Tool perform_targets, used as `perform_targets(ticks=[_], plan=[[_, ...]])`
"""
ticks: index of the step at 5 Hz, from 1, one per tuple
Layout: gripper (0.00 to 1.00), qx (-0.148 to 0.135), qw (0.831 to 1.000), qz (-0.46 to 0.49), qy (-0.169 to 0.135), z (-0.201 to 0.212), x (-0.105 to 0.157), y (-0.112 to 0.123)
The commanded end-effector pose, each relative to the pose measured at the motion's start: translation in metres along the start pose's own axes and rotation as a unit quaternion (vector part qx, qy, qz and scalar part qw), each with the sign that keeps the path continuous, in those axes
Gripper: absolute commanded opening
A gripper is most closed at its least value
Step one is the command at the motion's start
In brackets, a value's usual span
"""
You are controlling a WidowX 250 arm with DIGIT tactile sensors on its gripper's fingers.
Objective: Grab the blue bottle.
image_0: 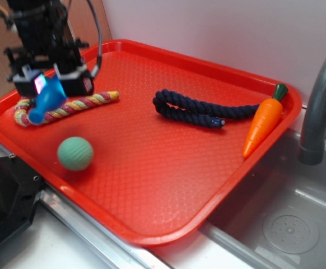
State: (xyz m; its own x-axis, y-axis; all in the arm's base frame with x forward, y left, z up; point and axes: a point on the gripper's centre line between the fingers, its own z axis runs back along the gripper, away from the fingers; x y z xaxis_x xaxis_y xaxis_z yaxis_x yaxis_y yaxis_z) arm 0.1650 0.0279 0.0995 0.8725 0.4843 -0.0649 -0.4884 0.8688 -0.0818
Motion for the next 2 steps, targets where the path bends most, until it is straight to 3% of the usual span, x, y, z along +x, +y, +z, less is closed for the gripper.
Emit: perform_targets(ticks=[1, 2], plan=[[0.0, 0.084, 0.982, -0.15, -0.071, 0.102, 0.004, -0.014], [0.0, 0.079, 0.975, -0.171, -0.115, 0.129, -0.001, -0.02]])
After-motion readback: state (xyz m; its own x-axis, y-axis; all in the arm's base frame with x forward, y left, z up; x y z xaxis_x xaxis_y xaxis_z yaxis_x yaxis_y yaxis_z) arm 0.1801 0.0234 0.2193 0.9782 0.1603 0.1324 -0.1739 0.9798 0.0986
